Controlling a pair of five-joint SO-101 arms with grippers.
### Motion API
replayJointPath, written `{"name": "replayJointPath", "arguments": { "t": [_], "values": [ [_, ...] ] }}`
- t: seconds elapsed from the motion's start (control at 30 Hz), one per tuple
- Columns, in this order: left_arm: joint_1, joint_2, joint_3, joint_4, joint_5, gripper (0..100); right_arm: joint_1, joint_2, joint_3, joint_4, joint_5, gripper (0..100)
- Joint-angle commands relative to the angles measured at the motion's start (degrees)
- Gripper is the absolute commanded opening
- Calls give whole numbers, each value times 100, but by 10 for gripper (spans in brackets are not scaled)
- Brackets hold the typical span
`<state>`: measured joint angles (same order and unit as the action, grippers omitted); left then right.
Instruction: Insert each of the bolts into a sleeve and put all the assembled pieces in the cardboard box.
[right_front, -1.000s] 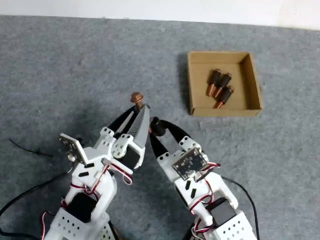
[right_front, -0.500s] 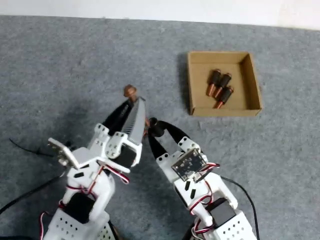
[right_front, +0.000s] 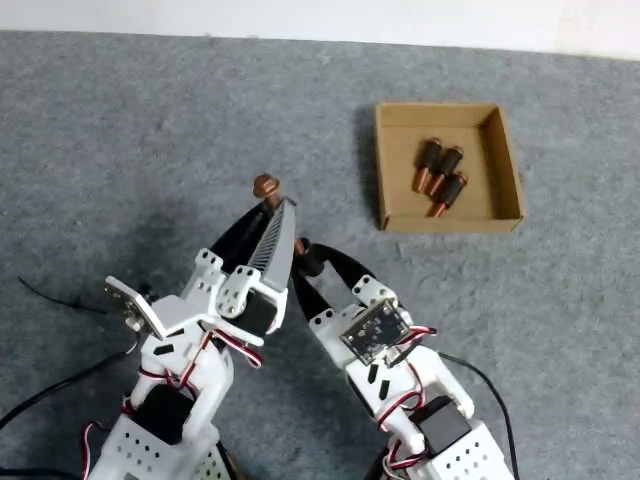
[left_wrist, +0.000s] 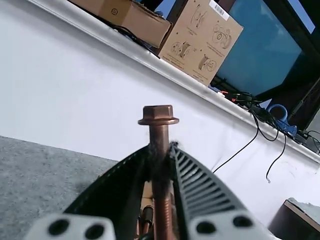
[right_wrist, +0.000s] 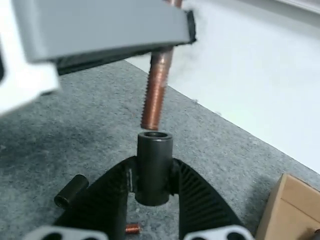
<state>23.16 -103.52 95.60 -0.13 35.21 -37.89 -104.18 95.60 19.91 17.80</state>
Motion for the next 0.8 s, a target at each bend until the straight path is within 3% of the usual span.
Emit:
{"name": "replayJointPath", "arguments": {
  "t": [0.0, 0.77],
  "values": [
    [136, -48, 40, -158, 9, 5, 66, -75, 295, -242, -9, 5],
    [224, -66, 92, 105, -360, 5, -127, -75, -75, -224, -18, 5]
  ]
}}
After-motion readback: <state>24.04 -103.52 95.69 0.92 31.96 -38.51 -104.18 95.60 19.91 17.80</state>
